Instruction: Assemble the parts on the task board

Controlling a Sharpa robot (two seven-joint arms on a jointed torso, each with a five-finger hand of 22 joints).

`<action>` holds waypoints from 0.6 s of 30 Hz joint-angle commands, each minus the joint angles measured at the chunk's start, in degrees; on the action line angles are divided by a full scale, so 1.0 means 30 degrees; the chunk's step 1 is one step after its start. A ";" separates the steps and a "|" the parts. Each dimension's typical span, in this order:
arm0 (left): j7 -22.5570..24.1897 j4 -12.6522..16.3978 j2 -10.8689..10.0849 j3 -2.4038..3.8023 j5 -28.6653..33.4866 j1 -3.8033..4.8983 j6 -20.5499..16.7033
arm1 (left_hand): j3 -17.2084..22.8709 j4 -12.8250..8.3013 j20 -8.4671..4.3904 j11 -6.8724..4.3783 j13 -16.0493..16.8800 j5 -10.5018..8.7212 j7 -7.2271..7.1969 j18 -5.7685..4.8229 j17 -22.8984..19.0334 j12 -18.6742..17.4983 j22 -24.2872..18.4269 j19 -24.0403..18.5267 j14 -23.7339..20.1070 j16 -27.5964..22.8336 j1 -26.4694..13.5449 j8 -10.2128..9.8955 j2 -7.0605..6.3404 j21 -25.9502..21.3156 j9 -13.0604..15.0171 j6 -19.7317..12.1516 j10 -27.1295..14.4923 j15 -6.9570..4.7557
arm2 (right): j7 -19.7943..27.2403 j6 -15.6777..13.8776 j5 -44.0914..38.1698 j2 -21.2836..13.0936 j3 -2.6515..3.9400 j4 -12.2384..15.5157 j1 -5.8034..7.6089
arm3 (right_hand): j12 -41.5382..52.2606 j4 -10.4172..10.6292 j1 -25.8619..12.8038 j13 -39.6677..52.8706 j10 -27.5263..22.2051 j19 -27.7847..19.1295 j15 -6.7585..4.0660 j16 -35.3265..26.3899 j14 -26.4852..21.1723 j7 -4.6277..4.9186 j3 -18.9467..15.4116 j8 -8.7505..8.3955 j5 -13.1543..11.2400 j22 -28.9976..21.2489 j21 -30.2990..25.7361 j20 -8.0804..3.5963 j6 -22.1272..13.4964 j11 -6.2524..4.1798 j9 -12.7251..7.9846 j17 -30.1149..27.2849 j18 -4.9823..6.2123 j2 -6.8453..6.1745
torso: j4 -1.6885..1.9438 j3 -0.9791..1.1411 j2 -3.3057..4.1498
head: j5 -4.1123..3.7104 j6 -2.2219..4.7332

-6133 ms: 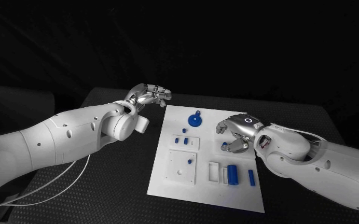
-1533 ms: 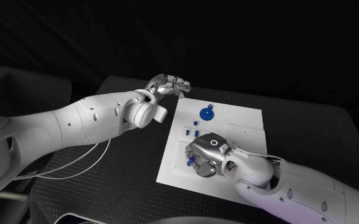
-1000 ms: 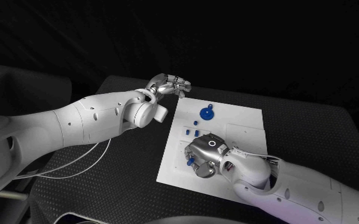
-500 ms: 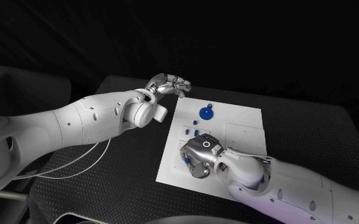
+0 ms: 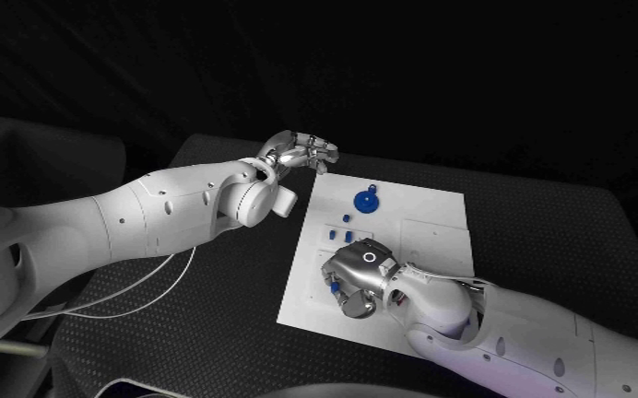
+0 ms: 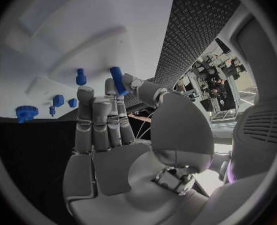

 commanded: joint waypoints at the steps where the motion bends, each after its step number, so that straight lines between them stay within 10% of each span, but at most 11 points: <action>1: 0.0111 0.0024 0.0006 0.0011 0.0086 0.0025 0.0227 | -0.0071 0.0016 0.0035 0.0001 0.0032 0.0084 -0.0005 0.0243 0.0027 -0.0007 0.0031 0.0133 0.0109 -0.0132 -0.0164 0.0057 0.0082 -0.0123 0.0010 -0.0140 -0.0182 -0.0029 | 0.0371 0.0101 0.0420 -0.0034 -0.0156 -0.0025 -0.0180 | -0.0121 0.0111 -0.0035 -0.0041 -0.0093 -0.0088 0.0025 -0.0061 -0.0072 0.0099 -0.0045 -0.0132 0.0062 0.0313 -0.0017 -0.0013 -0.0015 0.0098 -0.0076 -0.0016 0.1015 -0.0257 | -0.0003 0.0019 0.0003 | -0.0023 -0.0009; 5: 0.0117 0.0018 0.0006 0.0011 0.0086 0.0025 0.0227 | -0.0073 0.0016 0.0035 0.0002 0.0032 0.0084 -0.0004 0.0243 0.0029 -0.0008 0.0032 0.0133 0.0108 -0.0134 -0.0165 0.0056 0.0079 -0.0125 0.0009 -0.0143 -0.0185 -0.0029 | 0.0378 -0.0462 0.0627 -0.0059 -0.0156 0.0008 -0.0180 | -0.0698 -0.0141 -0.0624 -0.0272 -0.1091 -0.0242 0.0343 -0.0141 -0.0196 0.0478 -0.0647 -0.0665 0.0094 0.0338 -0.0062 0.0043 -0.0919 0.0445 -0.0319 -0.0033 0.1015 -0.1044 | -0.0008 0.0022 0.0004 | -0.0030 -0.0003; 18: 0.0133 0.0016 -0.0057 0.0009 0.0088 0.0025 0.0198 | -0.0079 0.0012 0.0037 0.0006 0.0031 0.0077 0.0001 0.0242 0.0042 -0.0011 0.0042 0.0133 0.0106 -0.0145 -0.0167 0.0051 0.0064 -0.0136 0.0006 -0.0158 -0.0197 -0.0027 | -0.0127 -0.2796 0.0643 -0.0592 -0.0147 0.0586 -0.0180 | -0.2105 -0.1619 -0.1167 -0.1218 -0.3857 -0.1048 0.1438 -0.0158 -0.0930 0.1544 -0.2773 -0.1825 -0.0093 0.0375 -0.0335 0.0328 -0.3377 0.1568 -0.0854 0.0074 0.1015 -0.1140 | 0.0001 0.0010 0.0002 | -0.0138 0.0091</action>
